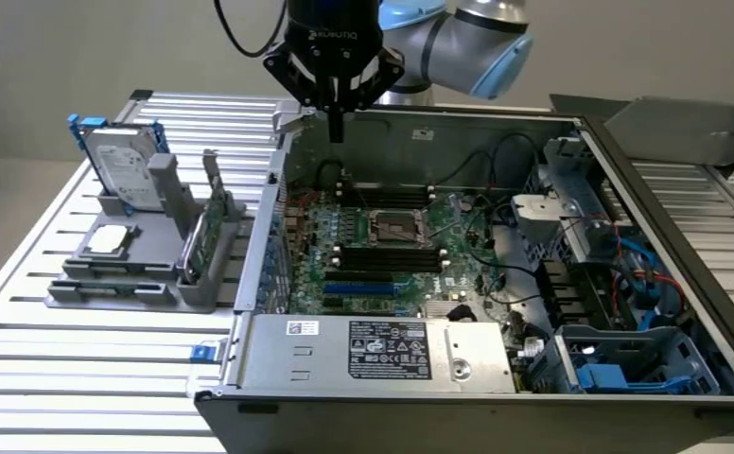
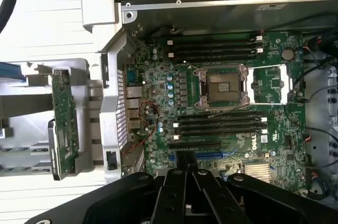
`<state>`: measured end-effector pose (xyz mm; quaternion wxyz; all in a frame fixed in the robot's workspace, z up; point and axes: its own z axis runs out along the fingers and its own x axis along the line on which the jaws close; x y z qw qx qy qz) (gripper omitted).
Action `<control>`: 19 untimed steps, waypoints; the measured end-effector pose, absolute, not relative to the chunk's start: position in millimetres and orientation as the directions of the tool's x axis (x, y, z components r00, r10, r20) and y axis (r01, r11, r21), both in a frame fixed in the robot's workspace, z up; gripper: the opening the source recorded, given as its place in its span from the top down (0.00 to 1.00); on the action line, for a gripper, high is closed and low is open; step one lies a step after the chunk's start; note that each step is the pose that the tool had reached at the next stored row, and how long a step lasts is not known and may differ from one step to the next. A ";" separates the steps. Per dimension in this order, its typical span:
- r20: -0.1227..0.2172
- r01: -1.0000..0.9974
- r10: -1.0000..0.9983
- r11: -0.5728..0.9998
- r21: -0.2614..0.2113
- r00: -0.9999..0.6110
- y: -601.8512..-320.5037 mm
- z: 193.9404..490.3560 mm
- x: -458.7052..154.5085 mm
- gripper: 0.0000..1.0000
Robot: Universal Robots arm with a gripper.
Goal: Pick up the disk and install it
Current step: 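Reach for the disk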
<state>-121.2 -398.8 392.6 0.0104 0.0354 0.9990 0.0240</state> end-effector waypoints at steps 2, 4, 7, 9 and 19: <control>-0.019 0.070 0.071 0.996 0.049 -0.997 -398.8 392.6 -121.2 0.89; -0.019 0.070 0.071 0.996 0.049 -0.997 -398.8 392.6 -121.2 0.89; -0.019 0.070 0.071 0.996 0.049 -0.997 -398.8 392.6 -121.2 0.89; -0.019 0.070 0.071 0.996 0.049 -0.997 -398.8 392.6 -121.2 0.89; -0.019 0.070 0.071 0.996 0.049 -0.997 -398.8 392.6 -121.2 0.89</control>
